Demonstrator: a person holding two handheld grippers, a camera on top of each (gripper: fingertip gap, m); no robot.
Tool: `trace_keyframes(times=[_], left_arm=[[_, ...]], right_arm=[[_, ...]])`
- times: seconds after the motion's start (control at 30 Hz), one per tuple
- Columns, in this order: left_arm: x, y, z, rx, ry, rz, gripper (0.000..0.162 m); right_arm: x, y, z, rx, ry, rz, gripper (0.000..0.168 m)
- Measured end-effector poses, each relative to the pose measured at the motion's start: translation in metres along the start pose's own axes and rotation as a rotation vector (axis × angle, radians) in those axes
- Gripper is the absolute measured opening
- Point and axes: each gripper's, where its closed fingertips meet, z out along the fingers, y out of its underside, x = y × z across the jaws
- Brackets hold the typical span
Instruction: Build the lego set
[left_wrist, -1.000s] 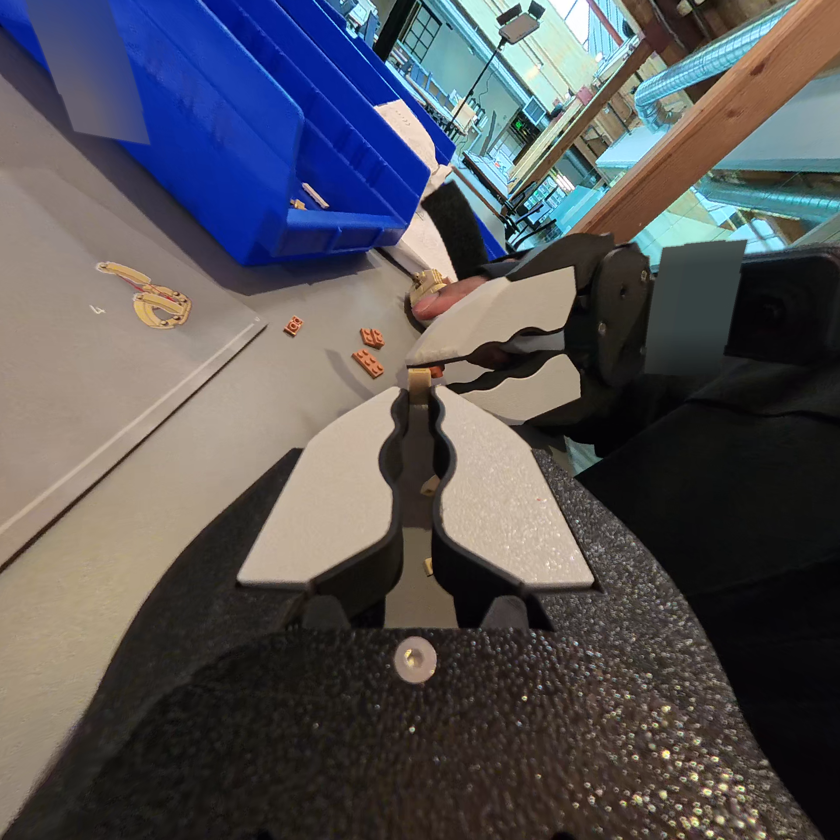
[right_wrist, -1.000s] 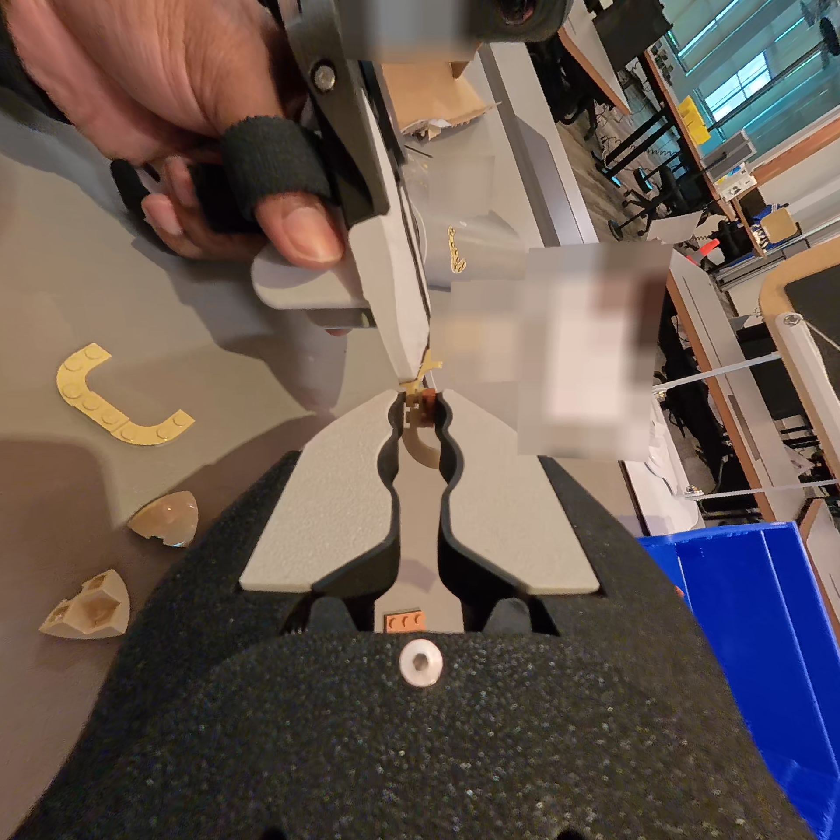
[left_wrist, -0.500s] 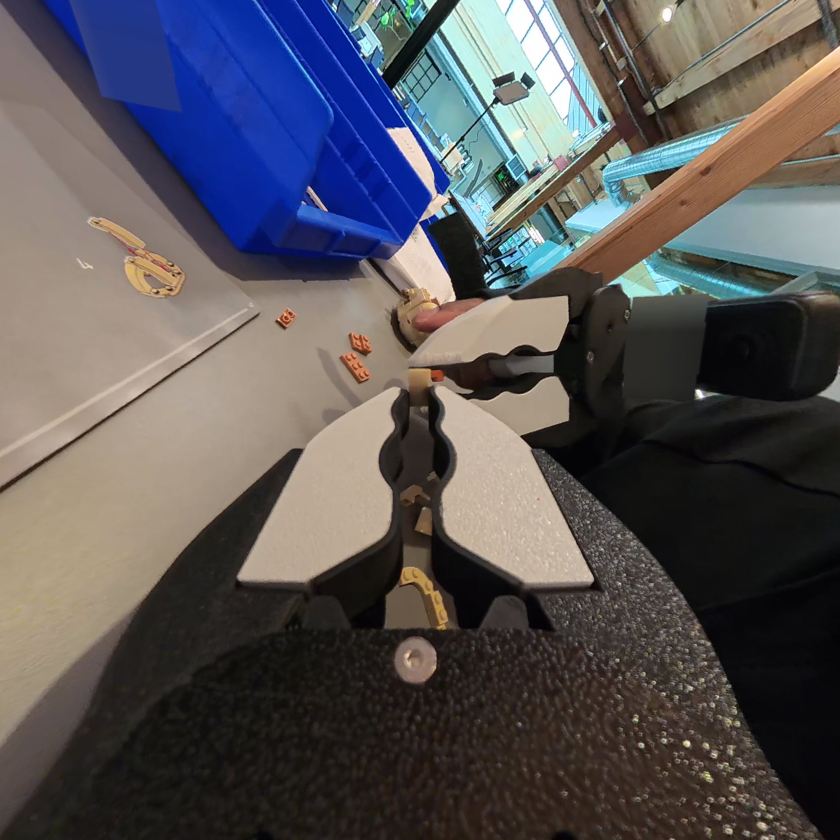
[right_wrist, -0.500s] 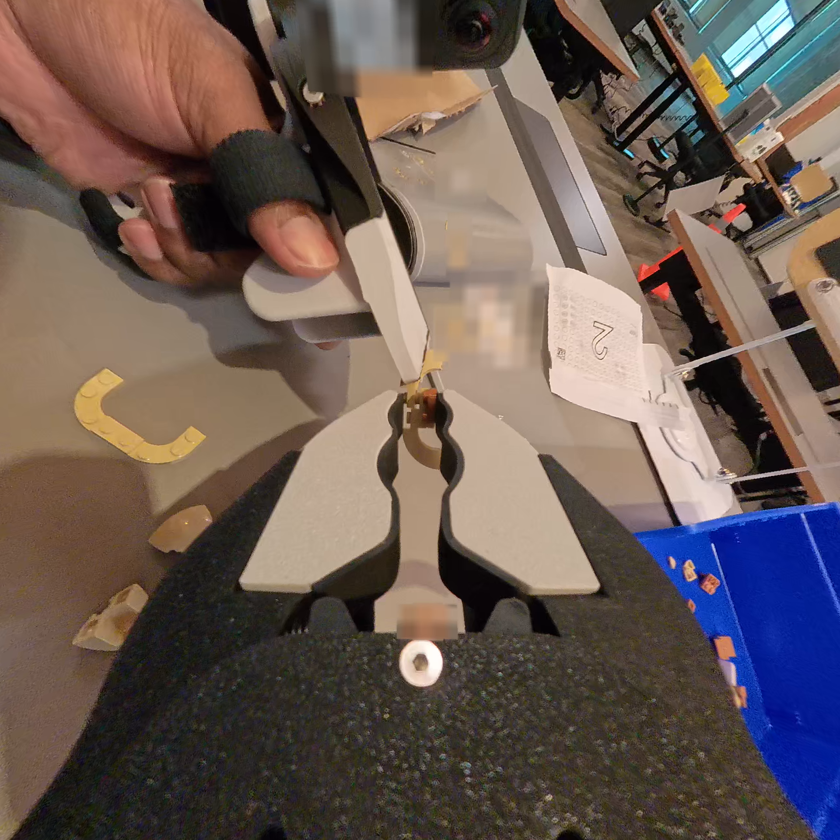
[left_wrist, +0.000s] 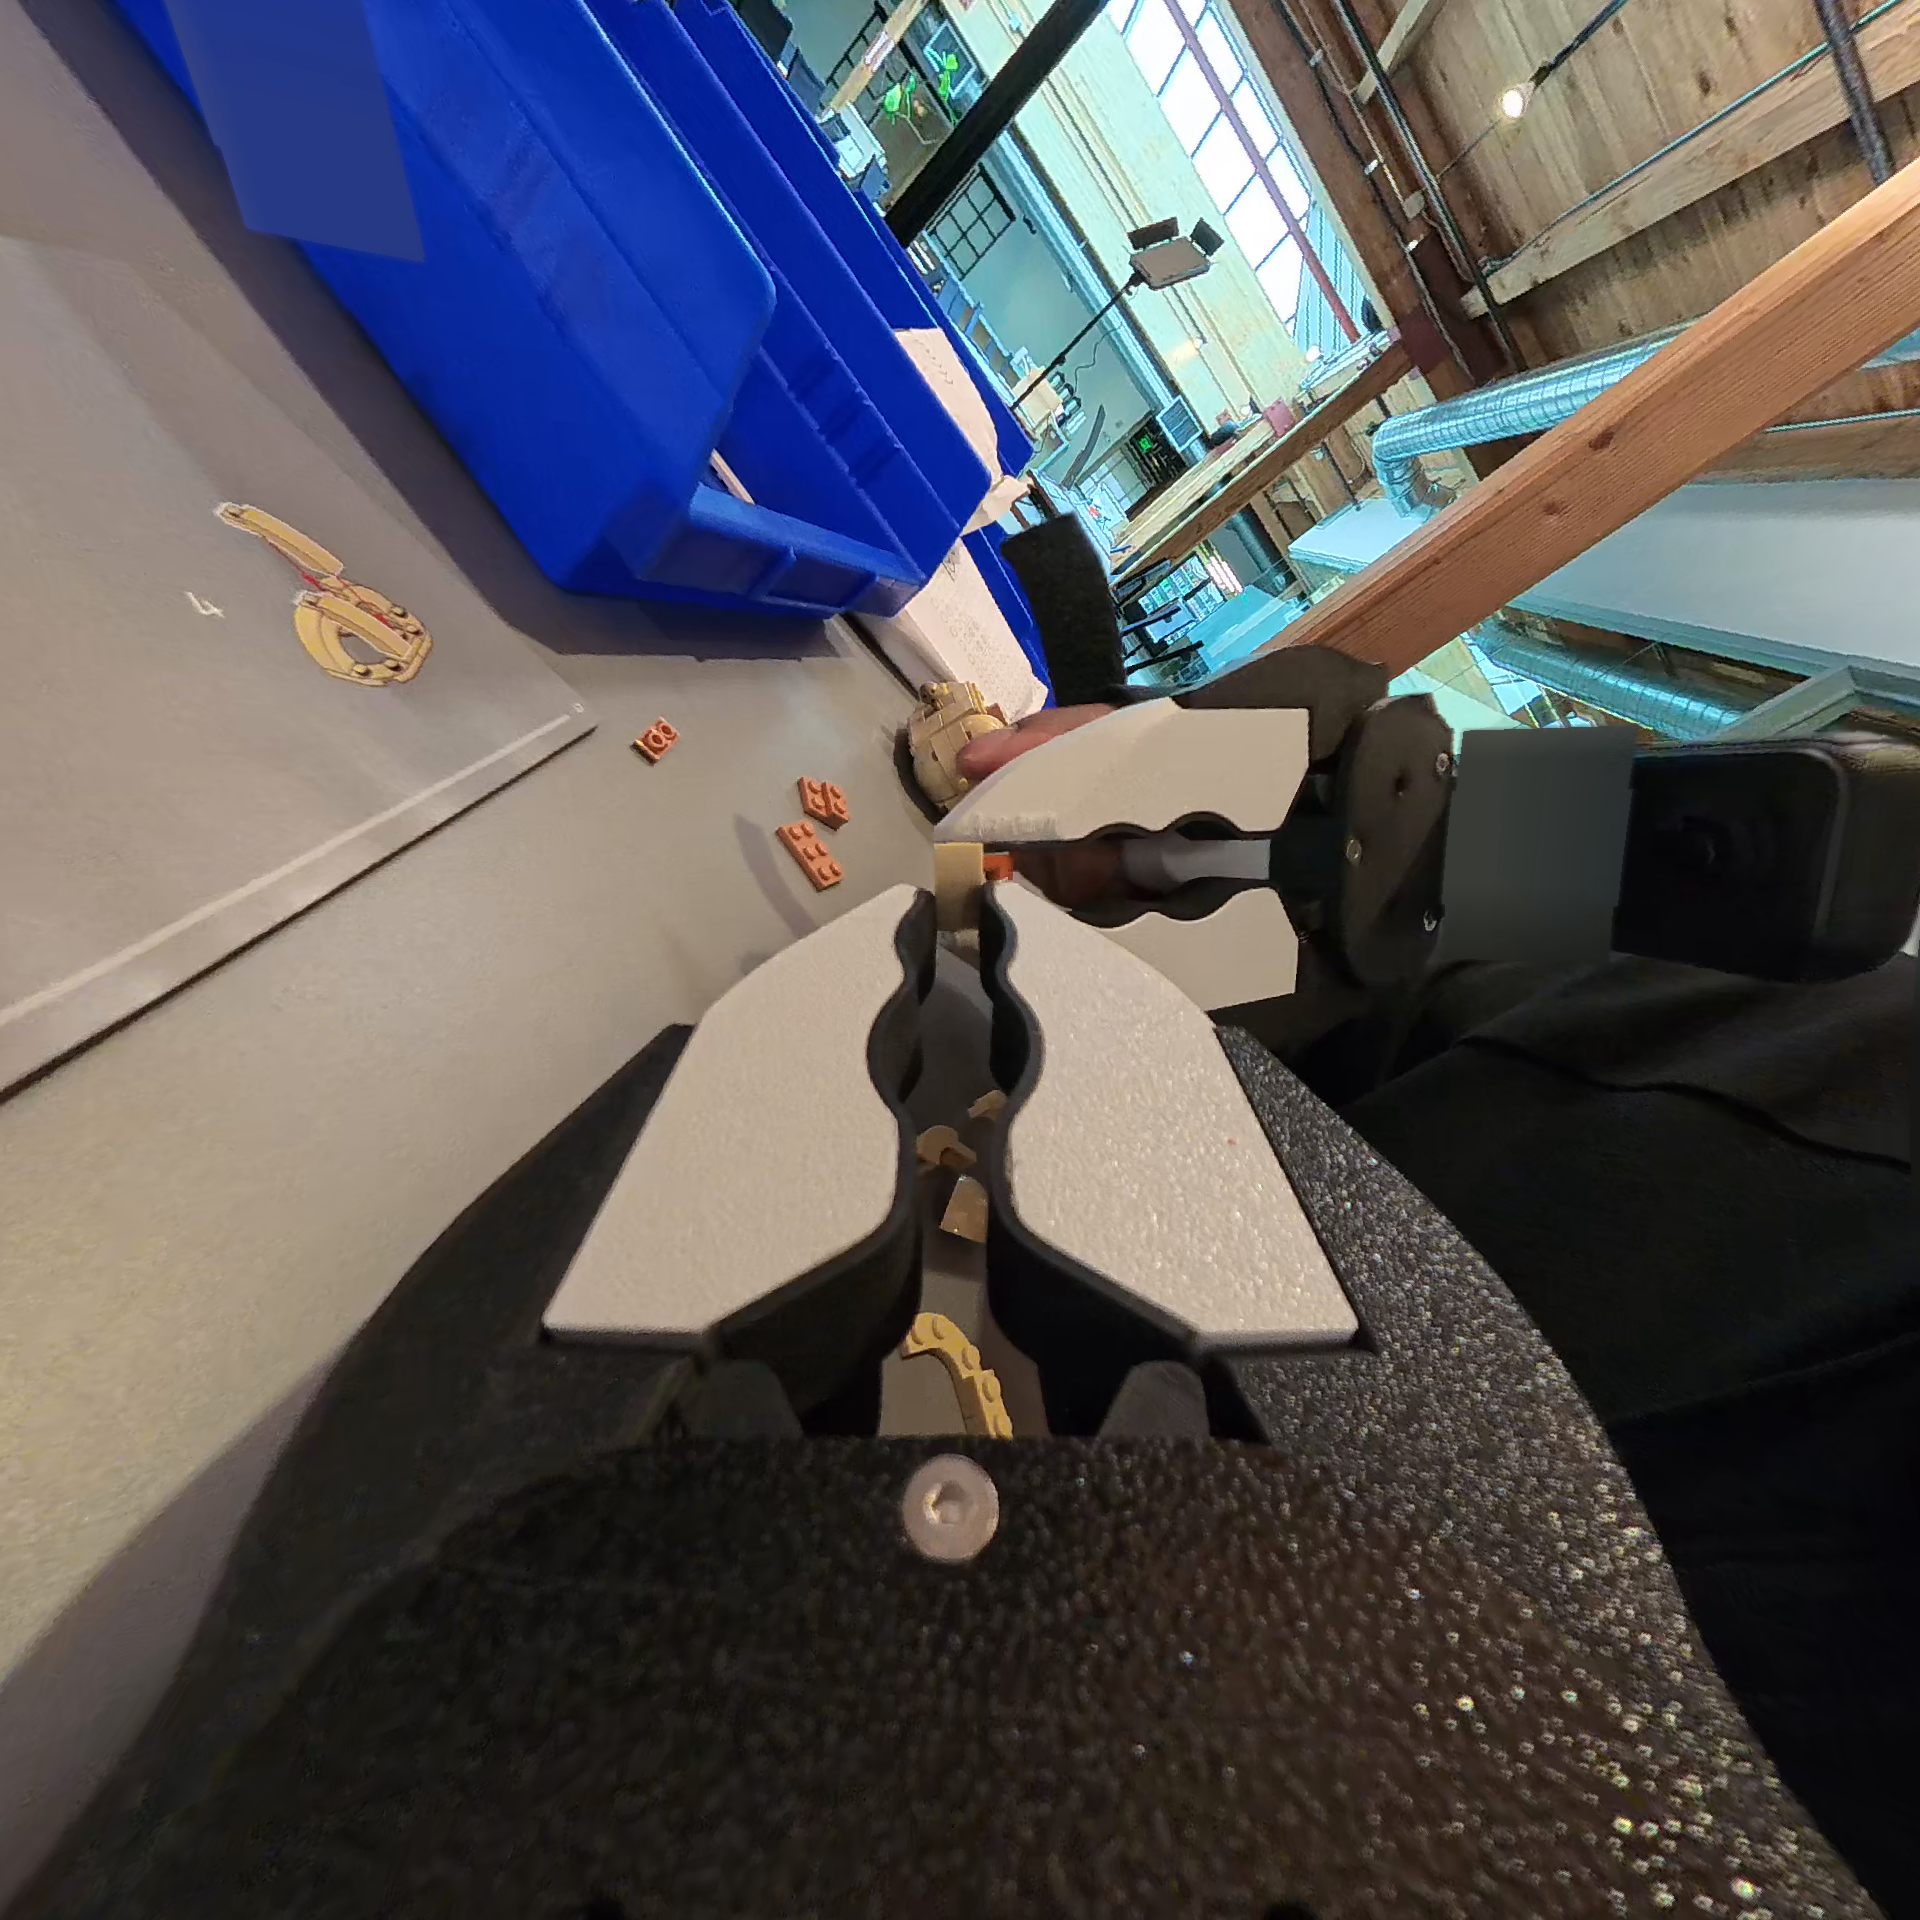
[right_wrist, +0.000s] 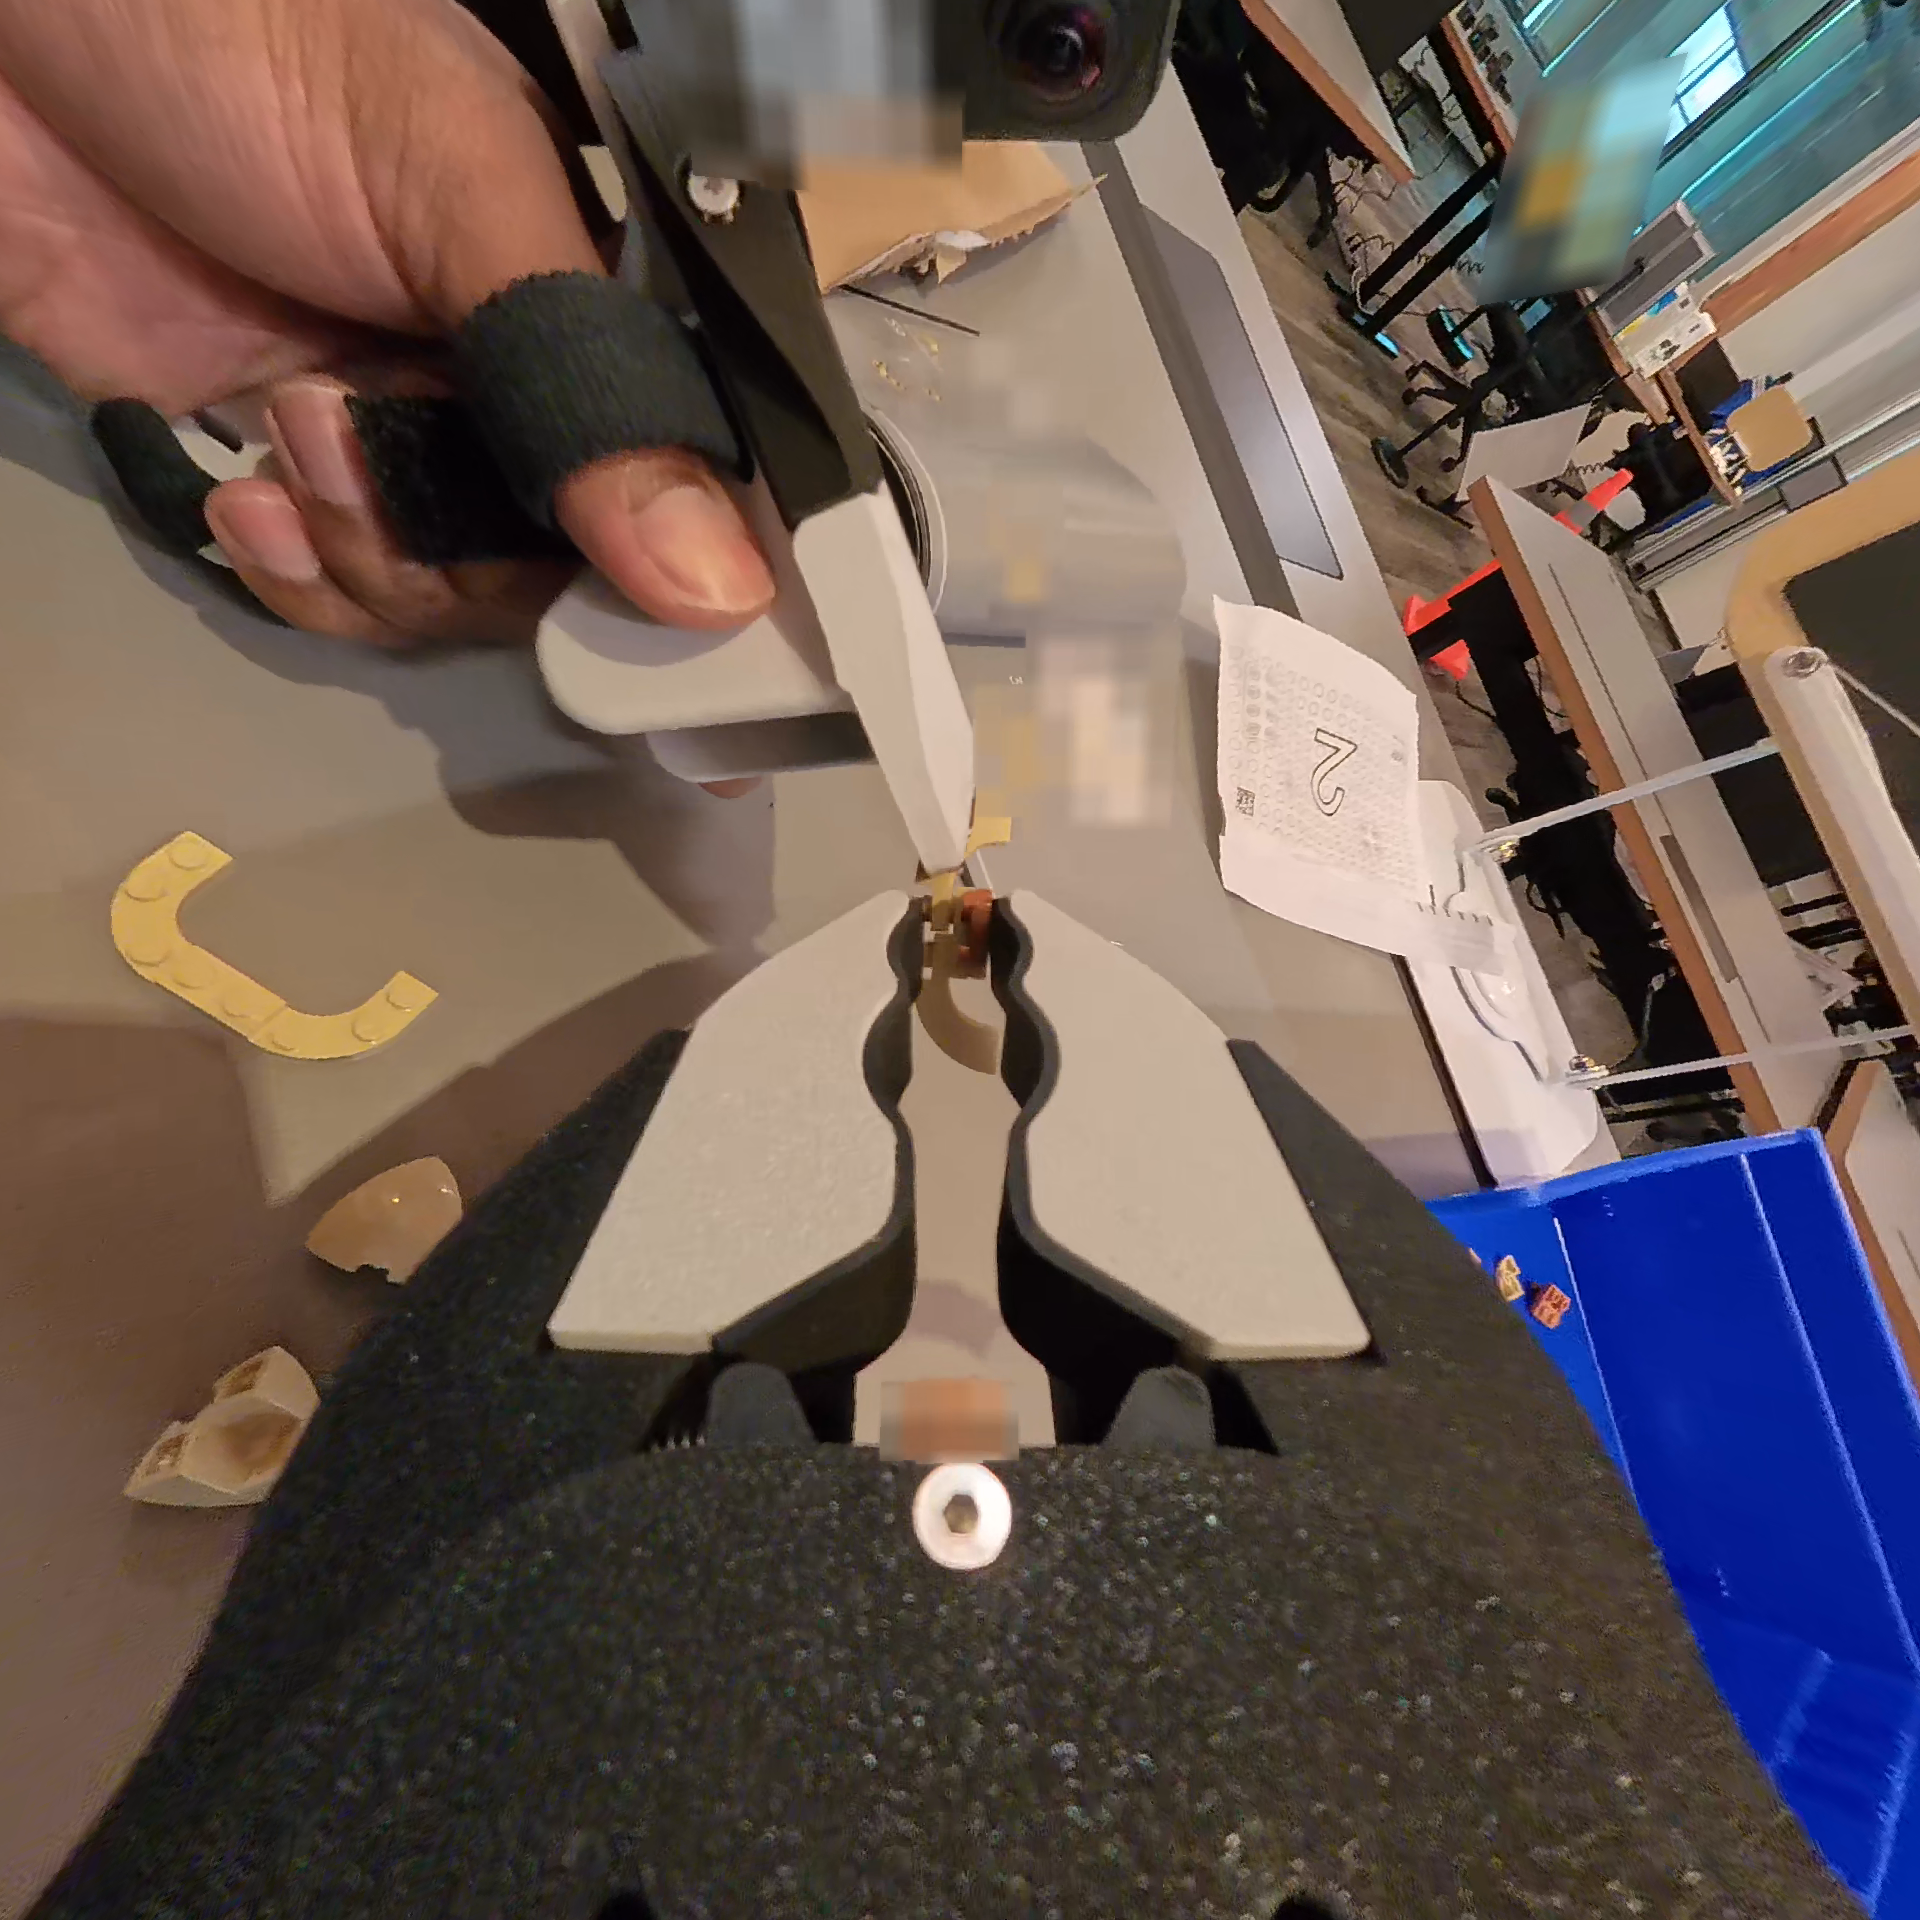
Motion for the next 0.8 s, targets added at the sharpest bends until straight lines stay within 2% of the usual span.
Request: trace_keyframes(times=[0.27, 0.53, 0.63, 0.8], left_arm=[[0.0, 0.002, 0.001, -0.024, -0.012, 0.039, 0.007], [0.0, 0.003, 0.001, -0.038, -0.007, 0.053, 0.007], [0.003, -0.001, 0.0, -0.032, 0.024, 0.059, 0.008], [0.007, -0.015, -0.007, -0.019, 0.044, 0.179, 0.019]], right_arm=[[-0.002, 0.001, -0.001, 0.006, -0.029, -0.024, 0.011], [-0.003, 0.002, -0.001, 0.019, -0.079, 0.041, 0.011], [-0.002, -0.001, -0.002, 0.078, -0.123, 0.141, 0.011], [-0.005, -0.002, -0.005, 0.164, -0.362, 0.492, 0.011]])
